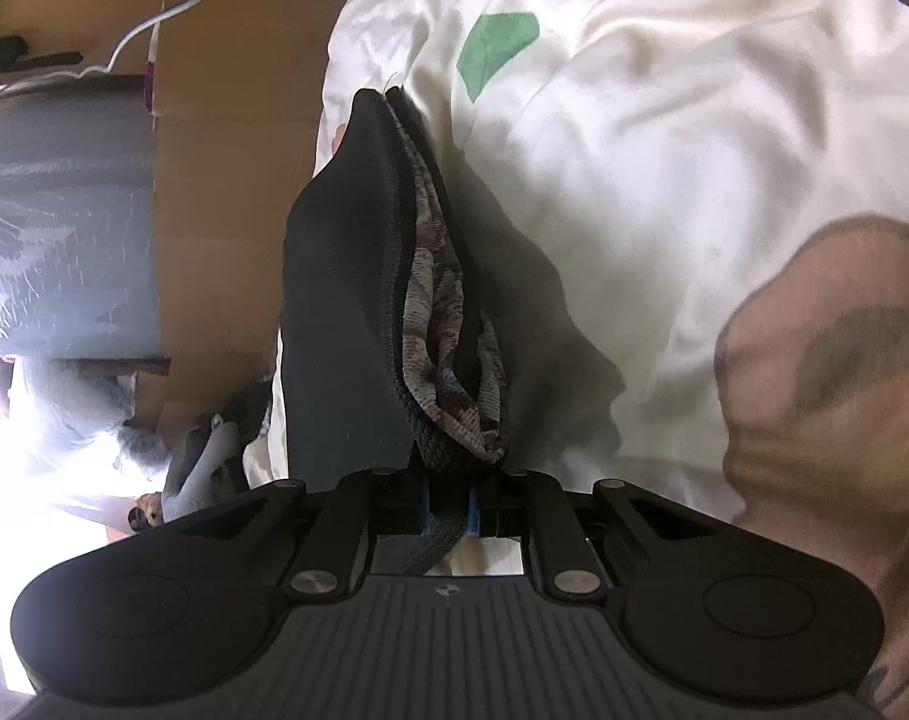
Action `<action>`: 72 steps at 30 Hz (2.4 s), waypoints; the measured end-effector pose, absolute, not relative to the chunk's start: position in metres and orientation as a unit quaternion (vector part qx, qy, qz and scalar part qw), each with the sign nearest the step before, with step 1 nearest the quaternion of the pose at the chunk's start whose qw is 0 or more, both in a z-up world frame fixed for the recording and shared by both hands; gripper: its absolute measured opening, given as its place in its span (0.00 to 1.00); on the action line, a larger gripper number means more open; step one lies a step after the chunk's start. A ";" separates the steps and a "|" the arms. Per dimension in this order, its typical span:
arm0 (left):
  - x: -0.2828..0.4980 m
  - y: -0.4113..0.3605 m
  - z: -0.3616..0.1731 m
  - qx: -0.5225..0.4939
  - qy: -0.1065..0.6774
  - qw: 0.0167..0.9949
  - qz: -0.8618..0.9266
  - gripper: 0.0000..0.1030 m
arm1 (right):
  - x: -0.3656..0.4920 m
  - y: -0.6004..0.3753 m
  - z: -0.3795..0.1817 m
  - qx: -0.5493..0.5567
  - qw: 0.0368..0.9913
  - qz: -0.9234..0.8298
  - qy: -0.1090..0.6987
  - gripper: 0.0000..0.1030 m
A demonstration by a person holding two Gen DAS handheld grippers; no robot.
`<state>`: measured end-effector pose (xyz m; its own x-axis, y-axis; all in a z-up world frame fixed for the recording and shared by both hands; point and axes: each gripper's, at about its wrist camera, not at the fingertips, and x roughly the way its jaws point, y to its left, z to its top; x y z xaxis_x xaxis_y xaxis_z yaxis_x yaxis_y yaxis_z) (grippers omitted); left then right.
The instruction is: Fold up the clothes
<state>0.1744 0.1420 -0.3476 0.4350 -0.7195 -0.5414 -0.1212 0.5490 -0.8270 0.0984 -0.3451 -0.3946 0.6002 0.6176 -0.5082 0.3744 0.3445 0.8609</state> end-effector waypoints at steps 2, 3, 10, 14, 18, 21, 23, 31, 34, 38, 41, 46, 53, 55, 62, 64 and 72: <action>0.171 0.143 -0.343 -0.425 0.490 0.733 -0.203 0.05 | 0.095 -0.343 -0.393 0.564 0.692 0.091 0.441 0.09; 0.169 0.145 -0.340 -0.423 0.491 0.734 -0.202 0.05 | 0.094 -0.341 -0.393 0.563 0.692 0.093 0.443 0.09; 0.152 0.154 -0.329 -0.415 0.498 0.738 -0.187 0.05 | 0.083 -0.333 -0.387 0.556 0.683 0.112 0.459 0.09; 0.139 0.161 -0.327 -0.411 0.503 0.740 -0.176 0.05 | 0.079 -0.328 -0.383 0.538 0.682 0.121 0.480 0.09; 0.125 0.165 -0.330 -0.416 0.510 0.735 -0.162 0.05 | 0.072 -0.328 -0.380 0.531 0.678 0.128 0.492 0.09; 0.117 0.163 -0.332 -0.411 0.517 0.734 -0.160 0.05 | 0.068 -0.329 -0.380 0.523 0.681 0.130 0.497 0.09; 0.112 0.161 -0.333 -0.405 0.524 0.732 -0.162 0.05 | 0.067 -0.333 -0.379 0.523 0.681 0.126 0.497 0.09; 0.102 0.134 -0.339 -0.369 0.556 0.721 -0.187 0.05 | 0.072 -0.359 -0.369 0.531 0.690 0.100 0.481 0.08; 0.099 0.124 -0.342 -0.361 0.567 0.713 -0.199 0.05 | 0.077 -0.366 -0.366 0.536 0.694 0.090 0.472 0.08; 0.093 0.110 -0.347 -0.344 0.583 0.704 -0.217 0.06 | 0.082 -0.377 -0.361 0.536 0.700 0.079 0.466 0.08; 0.090 0.101 -0.353 -0.338 0.594 0.694 -0.227 0.05 | 0.085 -0.385 -0.356 0.535 0.705 0.076 0.458 0.08; 0.087 0.087 -0.358 -0.317 0.608 0.684 -0.249 0.06 | 0.093 -0.394 -0.349 0.531 0.715 0.070 0.449 0.07; 0.081 0.070 -0.366 -0.300 0.627 0.664 -0.277 0.06 | 0.108 -0.399 -0.340 0.514 0.734 0.067 0.438 0.07; 0.080 0.061 -0.369 -0.290 0.635 0.657 -0.286 0.06 | 0.114 -0.401 -0.338 0.512 0.738 0.064 0.434 0.07; 0.072 0.061 -0.374 -0.276 0.648 0.644 -0.297 0.03 | 0.133 -0.411 -0.332 0.493 0.756 0.057 0.427 0.07; 0.076 0.065 -0.376 -0.292 0.647 0.643 -0.286 0.03 | 0.138 -0.412 -0.333 0.486 0.760 0.055 0.428 0.07; 0.092 0.100 -0.361 -0.326 0.610 0.675 -0.256 0.03 | 0.155 -0.418 -0.335 0.462 0.773 0.050 0.431 0.07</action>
